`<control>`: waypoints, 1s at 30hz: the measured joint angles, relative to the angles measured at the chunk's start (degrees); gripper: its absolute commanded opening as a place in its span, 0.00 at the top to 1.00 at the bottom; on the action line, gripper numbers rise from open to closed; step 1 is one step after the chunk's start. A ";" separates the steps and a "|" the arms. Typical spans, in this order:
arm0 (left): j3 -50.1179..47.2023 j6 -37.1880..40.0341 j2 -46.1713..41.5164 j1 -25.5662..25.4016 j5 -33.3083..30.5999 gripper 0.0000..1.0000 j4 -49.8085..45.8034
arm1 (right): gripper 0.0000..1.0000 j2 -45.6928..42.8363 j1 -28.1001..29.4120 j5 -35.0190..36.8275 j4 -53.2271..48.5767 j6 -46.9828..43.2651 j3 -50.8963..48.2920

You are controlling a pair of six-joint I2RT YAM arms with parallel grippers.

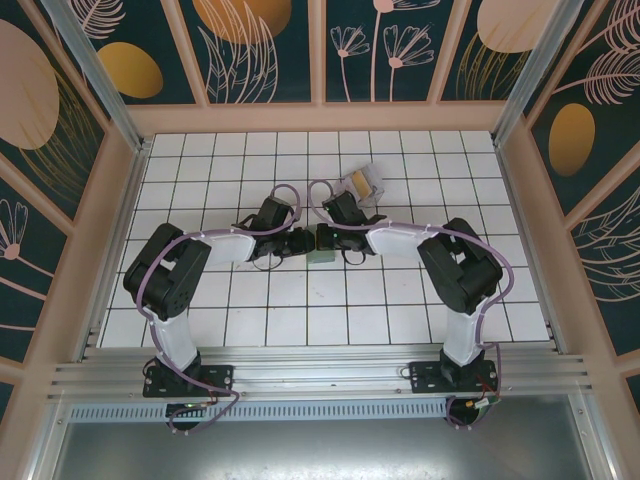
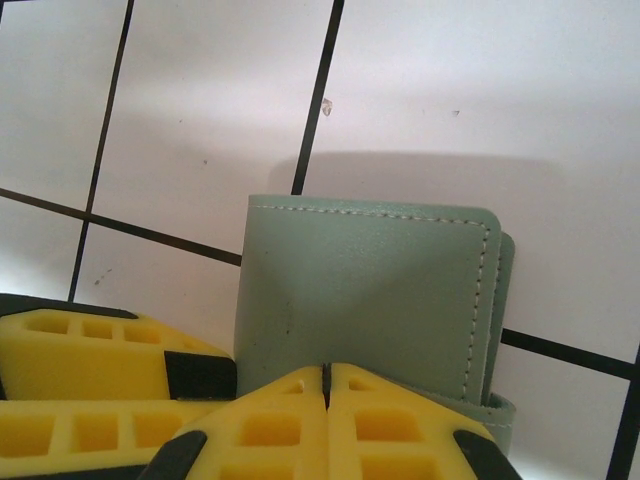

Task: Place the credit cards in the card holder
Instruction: Close the button on the card holder, then reset both arms

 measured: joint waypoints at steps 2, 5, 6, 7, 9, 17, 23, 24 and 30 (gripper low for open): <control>-0.02 0.00 -0.26 -0.07 -0.42 0.69 -0.04 | 0.98 -0.33 0.02 0.15 0.63 0.02 -0.55; -0.50 0.15 -1.70 -0.11 -1.75 0.64 -0.17 | 0.94 -0.46 0.02 0.17 0.20 -0.02 -0.17; -0.68 0.17 -2.69 -0.09 -2.45 0.62 -0.35 | 0.92 -0.46 0.02 0.20 -0.55 -0.07 0.33; -0.83 0.24 -3.93 0.02 -3.08 0.59 -0.46 | 0.86 -0.46 0.02 0.24 -1.66 -0.22 1.01; -1.16 0.50 -6.49 0.55 -4.20 0.56 -0.48 | 0.77 -0.48 0.00 0.57 -4.46 -0.76 2.43; -5.35 1.79 -22.80 8.26 -12.35 0.41 -0.70 | 0.55 -7.85 -1.66 6.38 -10.40 -5.95 6.34; -10.80 2.97 -35.52 13.77 -23.87 0.11 -1.49 | 0.40 -26.27 -6.32 17.75 -2.97 -10.19 -2.89; -12.09 3.02 -37.24 14.71 -26.27 0.09 -1.38 | 0.39 -29.68 -7.74 19.96 -0.94 -10.60 -5.95; -21.59 3.56 -44.52 19.93 -40.50 0.02 1.77 | 0.21 -41.75 -23.76 25.94 11.63 -11.61 -24.68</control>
